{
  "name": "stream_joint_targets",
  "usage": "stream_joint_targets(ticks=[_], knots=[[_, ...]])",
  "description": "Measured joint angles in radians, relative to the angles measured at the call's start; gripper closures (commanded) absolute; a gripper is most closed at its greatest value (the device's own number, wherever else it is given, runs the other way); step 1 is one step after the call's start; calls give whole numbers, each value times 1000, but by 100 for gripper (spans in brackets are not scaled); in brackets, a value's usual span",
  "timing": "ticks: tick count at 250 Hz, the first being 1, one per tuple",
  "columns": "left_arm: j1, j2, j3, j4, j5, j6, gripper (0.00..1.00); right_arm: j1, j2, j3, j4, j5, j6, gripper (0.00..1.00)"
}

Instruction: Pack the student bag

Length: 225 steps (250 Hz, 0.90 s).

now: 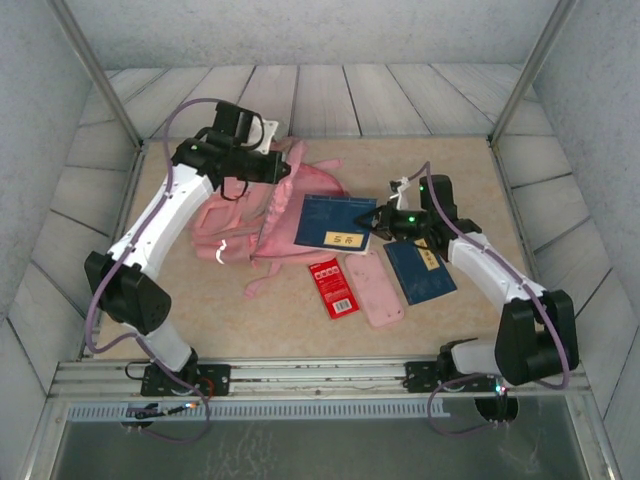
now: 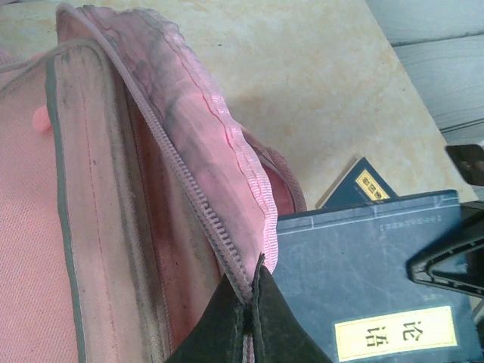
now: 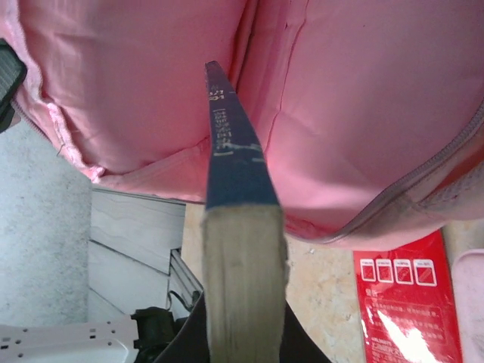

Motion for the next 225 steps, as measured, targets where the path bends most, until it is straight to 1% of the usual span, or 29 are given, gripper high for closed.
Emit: stream_joint_targets(ticks=[44, 72, 109, 140, 180, 225], knots=[[20, -26, -29, 10, 93, 16, 100, 39, 47, 0, 100, -1, 73, 100], [22, -103, -128, 31, 174, 35, 100, 95, 81, -5, 169, -1, 121, 100], [26, -230, -261, 55, 251, 61, 100, 156, 138, -16, 259, 5, 190, 100], [31, -299, -296, 61, 283, 70, 100, 200, 204, -16, 322, 49, 264, 100], [54, -333, -299, 78, 318, 69, 100, 271, 280, -10, 406, 139, 370, 100], [71, -342, -300, 94, 345, 74, 100, 357, 396, 84, 468, 190, 449, 100]])
